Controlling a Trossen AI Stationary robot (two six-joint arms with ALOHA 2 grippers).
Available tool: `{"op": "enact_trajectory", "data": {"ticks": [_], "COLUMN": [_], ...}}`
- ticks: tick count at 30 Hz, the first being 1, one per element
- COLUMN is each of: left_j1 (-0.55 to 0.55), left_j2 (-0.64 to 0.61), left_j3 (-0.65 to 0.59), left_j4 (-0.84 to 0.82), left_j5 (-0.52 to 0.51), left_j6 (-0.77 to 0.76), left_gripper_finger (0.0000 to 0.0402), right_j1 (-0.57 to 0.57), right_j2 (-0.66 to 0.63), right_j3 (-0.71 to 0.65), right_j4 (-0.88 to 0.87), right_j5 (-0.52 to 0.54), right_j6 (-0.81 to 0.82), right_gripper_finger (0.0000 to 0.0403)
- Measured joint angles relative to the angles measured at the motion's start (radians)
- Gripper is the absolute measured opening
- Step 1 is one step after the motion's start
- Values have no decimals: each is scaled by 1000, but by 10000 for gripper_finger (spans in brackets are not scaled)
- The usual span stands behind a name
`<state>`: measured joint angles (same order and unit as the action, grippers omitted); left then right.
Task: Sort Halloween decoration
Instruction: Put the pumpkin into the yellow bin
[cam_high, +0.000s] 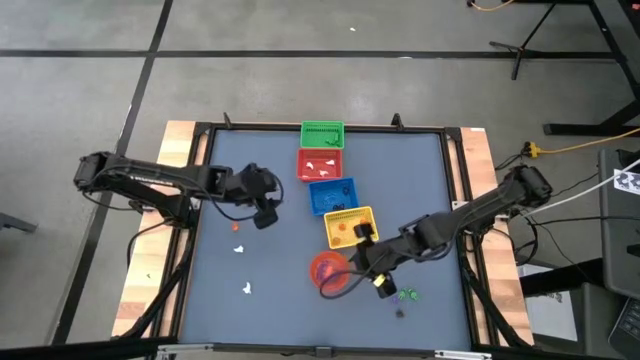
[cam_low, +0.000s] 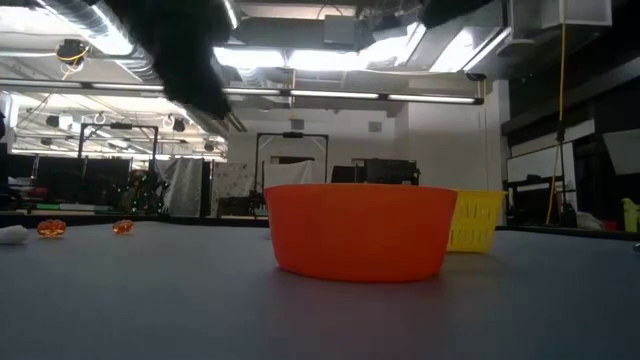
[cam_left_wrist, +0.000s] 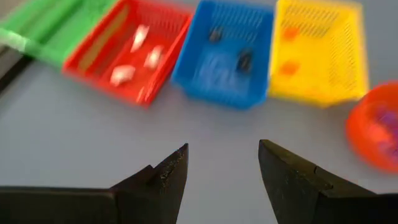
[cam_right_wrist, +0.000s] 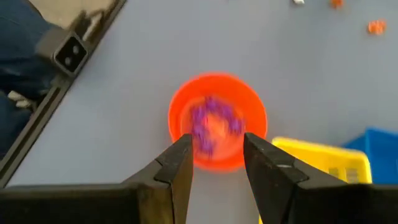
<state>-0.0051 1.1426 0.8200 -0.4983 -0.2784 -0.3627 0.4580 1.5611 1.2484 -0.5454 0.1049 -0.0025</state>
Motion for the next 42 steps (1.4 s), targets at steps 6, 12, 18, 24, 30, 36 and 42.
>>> {"op": "enact_trajectory", "data": {"ticks": [6,12,18,24,30,36,42], "left_j1": [42,79,104,117,130,131,131], "left_j2": [45,112,183,239,281,326,381], "left_j3": [0,0,0,0,0,0,-33], "left_j4": [-195,-332,-421,-434,-434,-440,-427], "left_j5": [-1,2,9,11,11,13,61], "left_j6": [-122,-243,-353,-370,-369,-369,-339], "left_gripper_finger": [179,179,179,179,179,179,179], "right_j1": [0,0,0,0,0,0,0], "right_j2": [-43,-39,-37,-37,-37,-37,-37], "right_j3": [0,0,0,0,0,0,0], "right_j4": [-142,-198,-207,-207,-208,-212,-214], "right_j5": [1,43,44,43,34,34,34], "right_j6": [25,24,26,28,28,28,35], "right_gripper_finger": [140,140,140,140,140,140,140]}}
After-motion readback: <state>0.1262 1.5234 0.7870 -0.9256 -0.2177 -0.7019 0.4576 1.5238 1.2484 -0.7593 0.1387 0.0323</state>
